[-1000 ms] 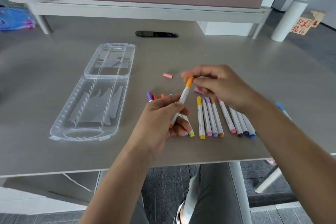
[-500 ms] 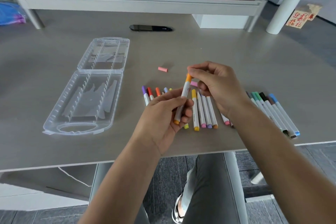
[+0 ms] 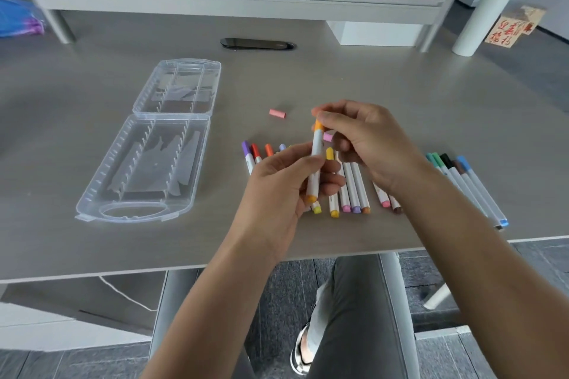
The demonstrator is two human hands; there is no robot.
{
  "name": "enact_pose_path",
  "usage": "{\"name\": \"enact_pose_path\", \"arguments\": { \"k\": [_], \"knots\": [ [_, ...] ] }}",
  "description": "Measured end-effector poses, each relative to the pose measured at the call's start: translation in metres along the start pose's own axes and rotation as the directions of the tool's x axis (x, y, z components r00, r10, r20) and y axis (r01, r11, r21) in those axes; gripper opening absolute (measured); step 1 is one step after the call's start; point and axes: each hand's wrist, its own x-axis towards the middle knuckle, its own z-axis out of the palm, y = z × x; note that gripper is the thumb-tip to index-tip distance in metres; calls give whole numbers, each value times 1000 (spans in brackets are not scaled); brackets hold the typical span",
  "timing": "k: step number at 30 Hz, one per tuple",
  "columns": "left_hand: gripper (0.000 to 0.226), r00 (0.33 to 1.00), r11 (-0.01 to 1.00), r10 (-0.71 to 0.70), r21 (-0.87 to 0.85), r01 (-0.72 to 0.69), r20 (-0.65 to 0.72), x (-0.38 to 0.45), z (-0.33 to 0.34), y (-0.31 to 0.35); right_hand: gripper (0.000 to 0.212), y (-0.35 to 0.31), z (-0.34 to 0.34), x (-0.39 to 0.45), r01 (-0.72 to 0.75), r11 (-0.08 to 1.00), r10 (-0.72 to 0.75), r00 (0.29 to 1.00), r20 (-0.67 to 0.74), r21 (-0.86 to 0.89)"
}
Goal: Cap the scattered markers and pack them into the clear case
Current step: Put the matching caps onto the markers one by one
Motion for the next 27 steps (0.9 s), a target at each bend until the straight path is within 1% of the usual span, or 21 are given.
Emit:
{"name": "enact_pose_path", "arguments": {
  "k": [2,3,4,6,8,11,14,16,17,18,21,22,23,24,27],
  "knots": [
    [16,1000,1000,14,-13,-14,-19,-3,-7,2,13,-4,-3,9,-40,999,40,999,0,30],
    [18,998,1000,28,-12,-29,-55,-4,-12,3,11,-6,-6,14,-55,998,55,998,-21,6],
    [20,995,999,42,-15,-43,-94,-4,-17,4,10,-7,-9,17,-65,996,62,997,-41,-60],
    [24,987,997,58,-39,-65,-152,-4,-25,8,9,-8,-11,23,-60,959,50,998,-41,-276],
    [22,982,995,65,-66,-78,-176,-7,-32,13,12,-4,-7,25,-44,869,49,999,-4,-494],
    [21,982,991,44,-116,-66,-182,-11,-38,20,16,4,6,27,-7,674,34,999,21,-738],
    [22,983,992,38,-113,-60,-181,-16,-42,23,16,8,17,24,0,508,-40,999,-24,-862],
    [22,983,992,42,-108,-62,-177,-18,-46,24,17,9,23,19,8,429,-86,996,-32,-903],
    [23,984,992,43,-110,-63,-175,-20,-48,24,17,8,25,16,21,422,-106,994,-26,-906],
    [23,984,992,44,-112,-64,-174,-22,-50,24,15,7,27,14,40,445,-120,993,-16,-895],
    [22,984,991,42,-120,-63,-172,-27,-57,24,9,0,34,8,102,602,-110,993,45,-792],
    [21,984,991,41,-122,-62,-171,-29,-60,24,9,-2,38,5,109,633,-88,994,68,-767],
    [21,984,991,40,-121,-62,-174,-30,-63,24,11,-3,44,3,109,637,-67,994,85,-763],
    [21,983,991,40,-119,-62,-180,-31,-66,24,13,-4,49,1,110,618,-59,994,94,-778],
    [22,982,991,40,-119,-62,-183,-37,-72,24,16,-4,61,-1,95,490,-70,995,70,-866]
  ]
}}
